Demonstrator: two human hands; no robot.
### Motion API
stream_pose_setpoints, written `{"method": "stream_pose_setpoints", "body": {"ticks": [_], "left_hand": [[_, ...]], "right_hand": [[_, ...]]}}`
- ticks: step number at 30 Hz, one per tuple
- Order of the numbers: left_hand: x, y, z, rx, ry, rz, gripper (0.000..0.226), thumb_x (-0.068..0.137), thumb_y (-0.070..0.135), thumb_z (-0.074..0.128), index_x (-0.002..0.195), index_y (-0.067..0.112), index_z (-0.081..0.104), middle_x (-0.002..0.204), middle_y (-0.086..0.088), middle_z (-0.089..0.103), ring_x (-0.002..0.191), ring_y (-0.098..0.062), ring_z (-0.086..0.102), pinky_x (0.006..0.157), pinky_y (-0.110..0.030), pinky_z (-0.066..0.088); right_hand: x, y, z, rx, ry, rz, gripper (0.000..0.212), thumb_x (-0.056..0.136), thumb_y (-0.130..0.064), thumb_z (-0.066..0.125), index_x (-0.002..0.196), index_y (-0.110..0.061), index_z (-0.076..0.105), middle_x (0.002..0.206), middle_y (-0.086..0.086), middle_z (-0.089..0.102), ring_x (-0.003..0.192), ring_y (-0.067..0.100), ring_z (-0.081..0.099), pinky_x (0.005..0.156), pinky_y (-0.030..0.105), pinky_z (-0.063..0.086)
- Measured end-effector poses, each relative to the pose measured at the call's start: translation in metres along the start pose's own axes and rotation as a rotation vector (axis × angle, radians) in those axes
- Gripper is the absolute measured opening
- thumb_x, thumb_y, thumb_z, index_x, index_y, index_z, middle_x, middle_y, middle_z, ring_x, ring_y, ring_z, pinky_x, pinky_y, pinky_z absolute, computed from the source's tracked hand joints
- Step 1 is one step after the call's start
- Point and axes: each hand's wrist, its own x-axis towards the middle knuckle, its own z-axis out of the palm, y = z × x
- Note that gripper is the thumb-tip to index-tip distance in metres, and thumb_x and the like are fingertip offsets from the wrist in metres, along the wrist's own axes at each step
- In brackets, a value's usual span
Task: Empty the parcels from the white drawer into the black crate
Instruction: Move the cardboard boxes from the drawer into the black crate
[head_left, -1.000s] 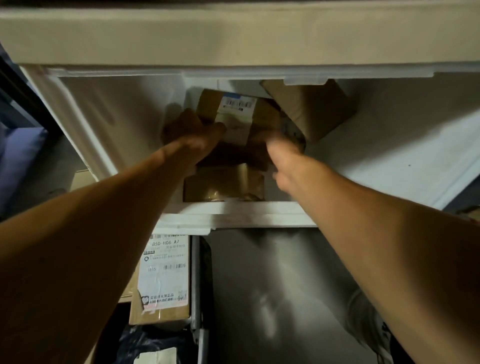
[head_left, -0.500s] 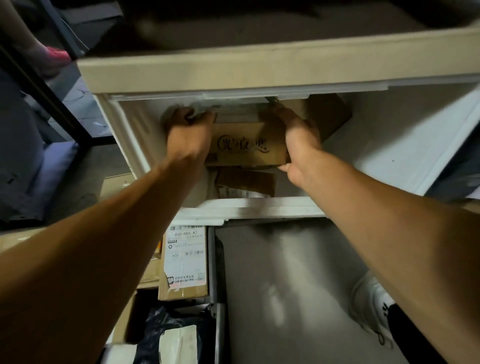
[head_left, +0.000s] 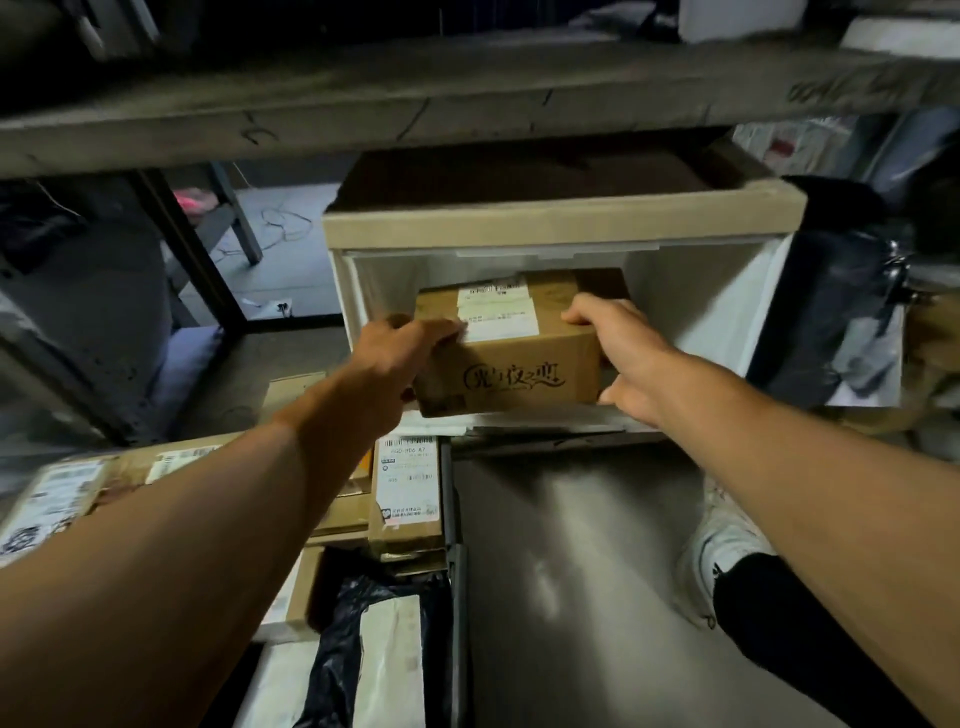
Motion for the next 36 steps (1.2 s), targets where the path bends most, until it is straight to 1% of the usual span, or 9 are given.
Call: {"method": "stream_pose_setpoints", "body": {"ticks": [4,10,14,21,24,27,31,34,36], "left_hand": [[-0.030,0.018,-0.020,0.147,-0.153,-0.007,0.036,0.088,0.034,0.071,0.114,0.012,0.059,0.110,-0.011,0.066,0.107,-0.032,0.061,0.089,-0.053,0.050],[-0.057,0.046,-0.041,0.229,-0.198,-0.047,0.038,0.089,0.032,0.069,0.119,0.011,0.059,0.112,-0.012,0.063,0.102,-0.030,0.062,0.079,-0.042,0.053],[-0.060,0.049,-0.048,0.171,-0.167,-0.053,0.036,0.092,0.040,0.064,0.117,0.017,0.057,0.117,-0.012,0.062,0.106,-0.031,0.060,0.083,-0.043,0.051],[-0.054,0.040,-0.067,0.061,-0.203,-0.088,0.053,0.092,0.070,0.042,0.121,0.027,0.054,0.126,-0.010,0.061,0.114,-0.034,0.059,0.091,-0.050,0.049],[-0.050,0.038,-0.070,-0.022,-0.172,-0.089,0.060,0.092,0.073,0.037,0.118,0.023,0.060,0.123,-0.013,0.066,0.114,-0.034,0.062,0.100,-0.050,0.047],[-0.049,0.034,-0.068,-0.078,-0.165,-0.115,0.079,0.089,0.078,0.032,0.127,0.014,0.058,0.122,-0.015,0.069,0.114,-0.032,0.064,0.096,-0.046,0.048],[-0.050,0.026,-0.058,-0.057,-0.179,-0.147,0.092,0.087,0.083,0.027,0.132,0.007,0.055,0.121,-0.014,0.068,0.115,-0.030,0.062,0.098,-0.045,0.046],[-0.054,0.021,-0.048,0.007,-0.178,-0.112,0.085,0.089,0.080,0.028,0.138,0.014,0.051,0.127,-0.013,0.062,0.120,-0.030,0.056,0.103,-0.051,0.042],[-0.055,0.020,-0.045,0.039,-0.160,-0.088,0.082,0.091,0.077,0.031,0.144,0.017,0.046,0.137,-0.016,0.055,0.126,-0.034,0.052,0.105,-0.056,0.040]], "right_hand": [[-0.030,-0.013,-0.008,-0.020,-0.065,-0.005,0.042,0.092,-0.031,0.062,0.131,-0.024,0.048,0.118,0.014,0.060,0.104,0.028,0.059,0.078,0.046,0.055],[-0.054,-0.027,-0.012,-0.115,-0.209,0.015,0.048,0.089,-0.031,0.065,0.133,-0.021,0.050,0.129,0.015,0.055,0.115,0.031,0.056,0.084,0.054,0.055],[-0.052,-0.026,-0.012,-0.095,-0.246,0.007,0.057,0.085,-0.044,0.070,0.135,-0.026,0.053,0.137,0.013,0.053,0.122,0.033,0.054,0.101,0.064,0.045],[-0.050,-0.032,-0.026,0.057,-0.366,0.066,0.046,0.096,-0.053,0.052,0.128,-0.021,0.063,0.122,0.015,0.071,0.114,0.032,0.066,0.085,0.044,0.057],[-0.049,-0.034,-0.029,0.126,-0.374,0.056,0.037,0.103,-0.042,0.041,0.119,-0.017,0.063,0.116,0.013,0.072,0.105,0.028,0.068,0.078,0.041,0.057],[-0.046,-0.034,-0.029,0.163,-0.344,0.014,0.029,0.102,-0.020,0.037,0.109,-0.021,0.065,0.102,0.011,0.071,0.096,0.027,0.066,0.076,0.042,0.055],[-0.042,-0.025,-0.033,-0.017,-0.225,0.015,0.050,0.090,-0.001,0.048,0.134,-0.022,0.055,0.103,0.013,0.058,0.084,0.024,0.058,0.063,0.036,0.057],[-0.045,-0.020,-0.033,-0.145,-0.187,0.039,0.016,0.092,-0.006,0.061,0.102,-0.017,0.059,0.100,0.011,0.057,0.078,0.020,0.054,0.066,0.033,0.054],[-0.045,-0.018,-0.031,-0.180,-0.163,0.040,0.013,0.093,-0.010,0.065,0.093,-0.019,0.055,0.095,0.008,0.060,0.076,0.018,0.055,0.066,0.032,0.053]]}}
